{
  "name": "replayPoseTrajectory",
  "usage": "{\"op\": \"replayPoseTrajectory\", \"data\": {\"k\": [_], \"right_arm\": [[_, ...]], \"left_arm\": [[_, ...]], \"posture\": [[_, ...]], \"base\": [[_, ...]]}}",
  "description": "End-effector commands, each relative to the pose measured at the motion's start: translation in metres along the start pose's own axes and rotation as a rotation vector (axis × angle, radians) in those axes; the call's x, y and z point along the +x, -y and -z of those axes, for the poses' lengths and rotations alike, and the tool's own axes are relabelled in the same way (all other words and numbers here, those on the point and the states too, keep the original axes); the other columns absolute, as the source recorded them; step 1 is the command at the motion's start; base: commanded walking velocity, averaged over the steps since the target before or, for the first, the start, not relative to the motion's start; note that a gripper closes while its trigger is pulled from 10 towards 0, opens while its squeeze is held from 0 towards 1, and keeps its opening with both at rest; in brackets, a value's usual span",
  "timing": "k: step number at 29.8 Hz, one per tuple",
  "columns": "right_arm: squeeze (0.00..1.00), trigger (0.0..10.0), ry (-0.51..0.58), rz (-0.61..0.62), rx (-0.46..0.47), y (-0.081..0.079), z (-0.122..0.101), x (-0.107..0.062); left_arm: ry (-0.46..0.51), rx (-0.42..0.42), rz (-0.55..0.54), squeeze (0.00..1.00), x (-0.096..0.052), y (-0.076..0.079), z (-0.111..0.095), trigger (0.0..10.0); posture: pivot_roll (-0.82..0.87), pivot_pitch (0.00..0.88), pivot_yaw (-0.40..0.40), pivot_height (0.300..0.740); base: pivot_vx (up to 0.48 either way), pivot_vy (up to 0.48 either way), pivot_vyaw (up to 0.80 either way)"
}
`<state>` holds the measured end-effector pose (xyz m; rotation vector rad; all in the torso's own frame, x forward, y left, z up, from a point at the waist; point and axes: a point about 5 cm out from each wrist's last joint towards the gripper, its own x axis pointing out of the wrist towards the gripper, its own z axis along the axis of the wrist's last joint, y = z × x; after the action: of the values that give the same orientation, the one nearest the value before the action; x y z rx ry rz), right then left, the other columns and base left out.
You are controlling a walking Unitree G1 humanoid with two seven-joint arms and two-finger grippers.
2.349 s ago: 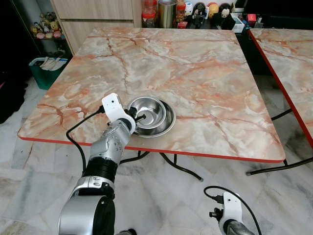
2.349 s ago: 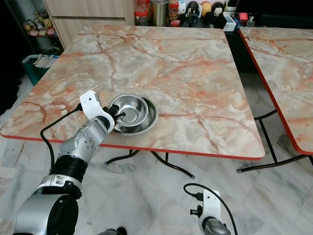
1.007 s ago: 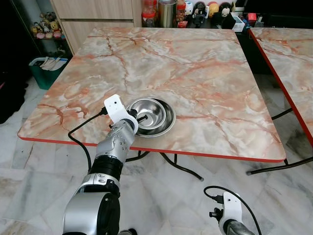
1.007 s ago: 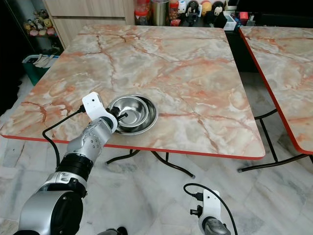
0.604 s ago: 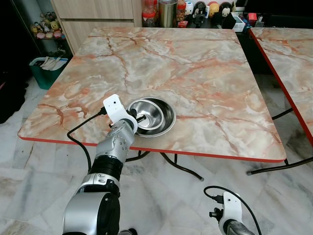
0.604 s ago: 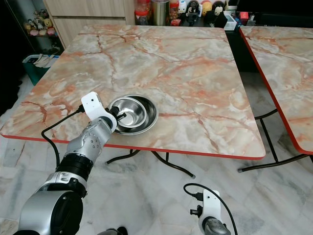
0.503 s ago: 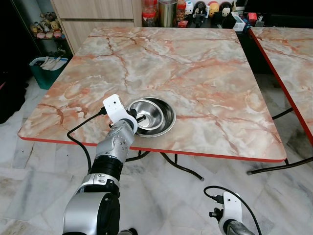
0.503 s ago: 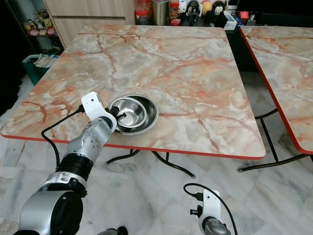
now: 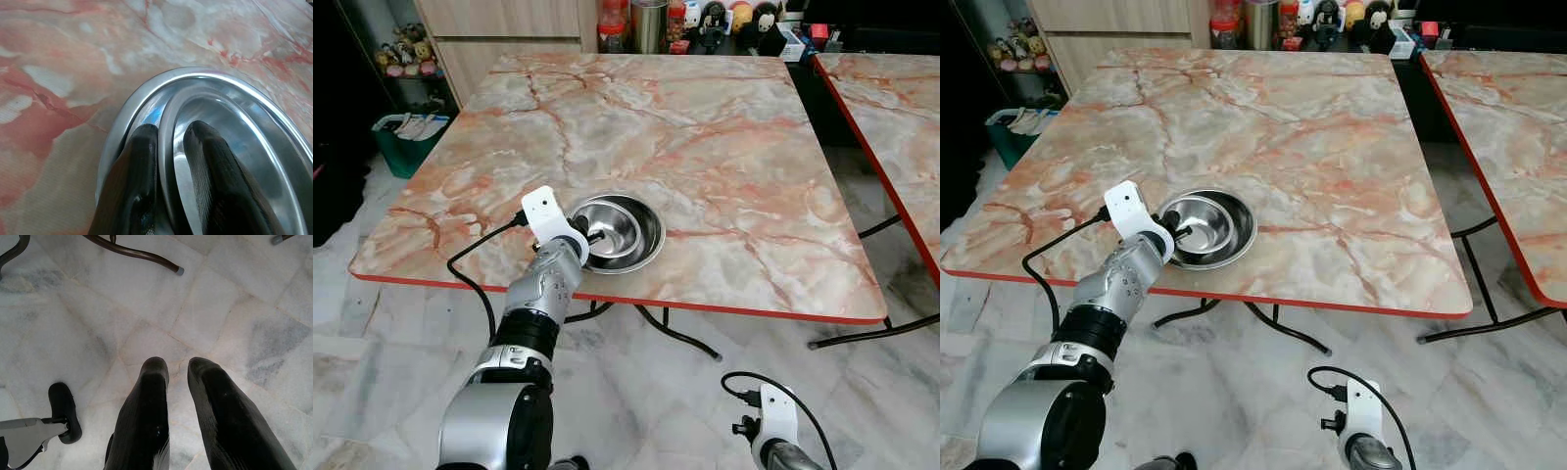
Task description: Setting the table
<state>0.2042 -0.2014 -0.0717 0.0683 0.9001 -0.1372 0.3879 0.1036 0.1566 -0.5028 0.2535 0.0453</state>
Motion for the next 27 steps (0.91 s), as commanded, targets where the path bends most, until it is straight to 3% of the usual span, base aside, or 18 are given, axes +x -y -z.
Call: {"op": "replayPoseTrajectory", "data": {"k": [1, 2, 3, 4, 5, 6, 7, 22, 23, 27], "right_arm": [[0.0, 10.0, -0.01, 0.001, 0.009, 0.0, 0.003, 0.0], [0.0, 10.0, -0.01, 0.001, 0.009, 0.0, 0.003, 0.0], [0.0, 10.0, -0.01, 0.0, 0.009, -0.001, 0.003, 0.0], [0.0, 10.0, -0.01, 0.0, 0.009, -0.001, 0.003, 0.0], [0.0, 10.0, -0.01, 0.001, 0.009, -0.001, 0.003, 0.0], [0.0, 10.0, -0.01, 0.001, 0.009, -0.001, 0.003, 0.0], [0.0, 10.0, -0.01, 0.001, 0.009, 0.0, 0.003, 0.0], [0.0, 10.0, -0.012, 0.002, 0.008, 0.0, 0.003, 0.0], [0.0, 10.0, -0.012, 0.001, 0.009, 0.0, 0.004, 0.0], [0.0, 10.0, -0.012, 0.001, 0.009, 0.0, 0.004, -0.001]], "left_arm": [[-0.003, 0.036, 0.021, 0.0, 0.001, 0.006, -0.004, 10.0], [-0.003, 0.036, 0.021, 0.0, 0.001, 0.006, -0.004, 10.0], [-0.006, 0.047, 0.023, 1.0, 0.001, 0.006, -0.003, 10.0], [-0.006, 0.047, 0.023, 1.0, 0.001, 0.006, -0.003, 10.0], [-0.005, 0.056, 0.013, 0.23, 0.001, 0.006, -0.003, 10.0], [-0.003, 0.058, 0.01, 0.23, 0.001, 0.006, -0.003, 10.0], [-0.001, 0.06, 0.007, 0.0, 0.001, 0.006, -0.004, 10.0], [0.108, 0.204, -0.048, 0.0, 0.0, -0.002, -0.025, 10.0], [0.227, 0.303, -0.037, 0.0, -0.003, 0.001, -0.045, 10.0], [0.325, 0.334, 0.007, 0.0, -0.008, 0.008, -0.064, 10.0]], "posture": [[0.02, 0.116, 0.025, 0.736], [0.02, 0.116, 0.025, 0.736], [0.02, 0.116, 0.025, 0.736], [0.02, 0.116, 0.025, 0.736], [0.02, 0.116, 0.025, 0.736], [0.02, 0.116, 0.025, 0.736], [0.02, 0.116, 0.025, 0.736], [0.03, 0.116, 0.023, 0.736], [0.03, 0.119, 0.021, 0.736], [0.03, 0.121, 0.021, 0.736]], "base": [[0.0, 0.0, 0.0], [0.0, 0.0, 0.0], [0.0, 0.0, 0.0], [0.0, 0.0, 0.0], [0.0, 0.0, 0.0], [0.0, 0.0, 0.0], [0.0, 0.0, 0.0], [0.0, 0.0, 0.0], [0.0, 0.0, 0.0], [0.0, 0.0, 0.0]]}}
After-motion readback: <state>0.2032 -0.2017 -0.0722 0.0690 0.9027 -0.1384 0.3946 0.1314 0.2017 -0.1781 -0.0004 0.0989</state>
